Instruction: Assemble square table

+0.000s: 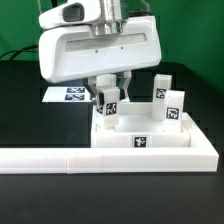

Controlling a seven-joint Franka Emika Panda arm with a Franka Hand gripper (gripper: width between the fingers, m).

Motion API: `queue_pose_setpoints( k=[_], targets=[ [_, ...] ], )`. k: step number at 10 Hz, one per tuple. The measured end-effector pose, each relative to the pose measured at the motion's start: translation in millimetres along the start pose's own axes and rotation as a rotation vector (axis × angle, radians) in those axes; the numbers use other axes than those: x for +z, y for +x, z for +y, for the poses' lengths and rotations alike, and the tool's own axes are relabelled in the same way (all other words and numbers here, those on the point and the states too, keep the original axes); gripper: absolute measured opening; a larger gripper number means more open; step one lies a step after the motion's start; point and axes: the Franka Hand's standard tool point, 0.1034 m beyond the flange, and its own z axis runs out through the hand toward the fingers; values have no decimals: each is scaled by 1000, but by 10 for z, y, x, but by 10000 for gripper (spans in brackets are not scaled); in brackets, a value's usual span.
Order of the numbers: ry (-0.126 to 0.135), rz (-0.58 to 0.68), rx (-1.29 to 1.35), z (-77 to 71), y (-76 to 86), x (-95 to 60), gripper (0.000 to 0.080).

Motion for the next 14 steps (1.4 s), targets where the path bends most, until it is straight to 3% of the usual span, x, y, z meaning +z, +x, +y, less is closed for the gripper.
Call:
queue_pose_setpoints(
  k=[5,8,14],
  targets=[
    [-3,7,75,-2,6,1,290],
    [-30,41,349,9,-5,7,290],
    [-37,111,1039,112,-49,-1,291]
  ],
)
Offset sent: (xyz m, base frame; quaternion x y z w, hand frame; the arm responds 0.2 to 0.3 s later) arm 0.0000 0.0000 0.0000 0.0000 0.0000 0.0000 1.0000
